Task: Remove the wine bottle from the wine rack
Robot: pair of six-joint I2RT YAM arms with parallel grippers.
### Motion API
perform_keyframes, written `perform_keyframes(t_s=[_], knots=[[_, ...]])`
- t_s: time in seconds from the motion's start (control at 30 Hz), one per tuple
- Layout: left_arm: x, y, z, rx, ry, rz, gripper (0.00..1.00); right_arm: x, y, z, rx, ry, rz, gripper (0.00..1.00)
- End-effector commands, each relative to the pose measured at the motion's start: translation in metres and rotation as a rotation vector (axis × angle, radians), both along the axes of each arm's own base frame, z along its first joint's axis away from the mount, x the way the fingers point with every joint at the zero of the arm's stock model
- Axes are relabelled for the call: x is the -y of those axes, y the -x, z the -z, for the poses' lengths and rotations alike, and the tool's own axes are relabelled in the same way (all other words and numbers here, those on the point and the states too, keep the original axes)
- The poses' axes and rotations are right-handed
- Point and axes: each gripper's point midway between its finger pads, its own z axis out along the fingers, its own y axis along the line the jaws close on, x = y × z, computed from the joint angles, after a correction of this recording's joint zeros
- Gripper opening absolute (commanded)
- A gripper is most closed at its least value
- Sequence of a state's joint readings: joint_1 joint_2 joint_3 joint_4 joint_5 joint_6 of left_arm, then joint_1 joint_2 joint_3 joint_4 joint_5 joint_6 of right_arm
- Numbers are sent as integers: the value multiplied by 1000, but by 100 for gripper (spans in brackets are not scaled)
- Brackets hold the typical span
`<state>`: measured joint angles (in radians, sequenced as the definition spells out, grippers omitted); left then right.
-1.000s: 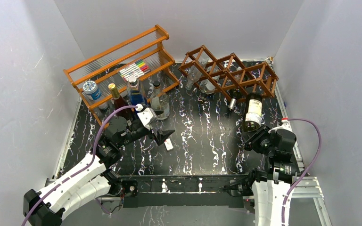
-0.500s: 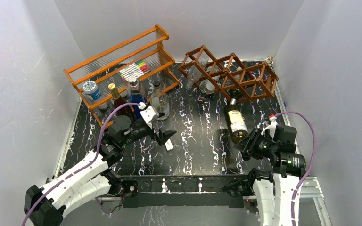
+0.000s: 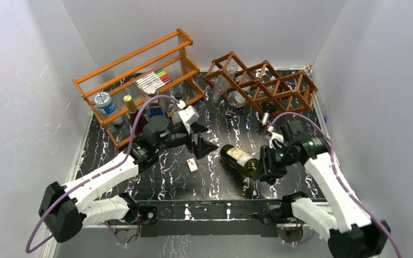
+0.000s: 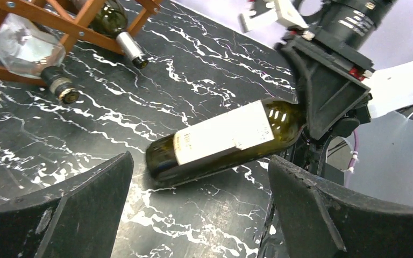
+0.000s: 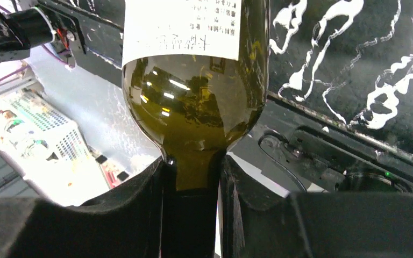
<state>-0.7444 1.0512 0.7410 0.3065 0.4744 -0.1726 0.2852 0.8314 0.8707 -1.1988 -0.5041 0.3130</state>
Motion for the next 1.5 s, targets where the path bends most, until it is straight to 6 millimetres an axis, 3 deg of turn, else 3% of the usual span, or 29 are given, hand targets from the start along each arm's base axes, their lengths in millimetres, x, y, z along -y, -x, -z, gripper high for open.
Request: perform_keyframes(t_s=[0.0, 0.2, 0.47, 0.63, 0.87, 1.1, 1.3, 1.4, 1.47], knots=[[26, 5, -13, 63, -16, 34, 95, -25, -36, -32, 126, -80, -103, 0], [63, 25, 3, 243, -193, 139, 98, -46, -52, -40, 94, -83, -191, 0], [74, 25, 24, 510, -355, 249, 98, -72, -54, -52, 89, -85, -271, 0], [84, 28, 41, 559, -410, 347, 98, -78, -48, -55, 86, -98, -295, 0], [105, 30, 59, 586, -451, 460, 98, -87, -56, -57, 137, -152, -273, 0], [105, 23, 85, 581, -547, 477, 98, -89, -59, -57, 155, -164, -270, 0], [97, 14, 92, 611, -605, 440, 84, -89, -58, -55, 152, -163, -281, 3], [93, 8, 93, 631, -638, 407, 65, -89, -57, -57, 163, -168, -287, 8], [91, 4, 91, 643, -653, 377, 54, -88, -57, -58, 174, -164, -285, 16]])
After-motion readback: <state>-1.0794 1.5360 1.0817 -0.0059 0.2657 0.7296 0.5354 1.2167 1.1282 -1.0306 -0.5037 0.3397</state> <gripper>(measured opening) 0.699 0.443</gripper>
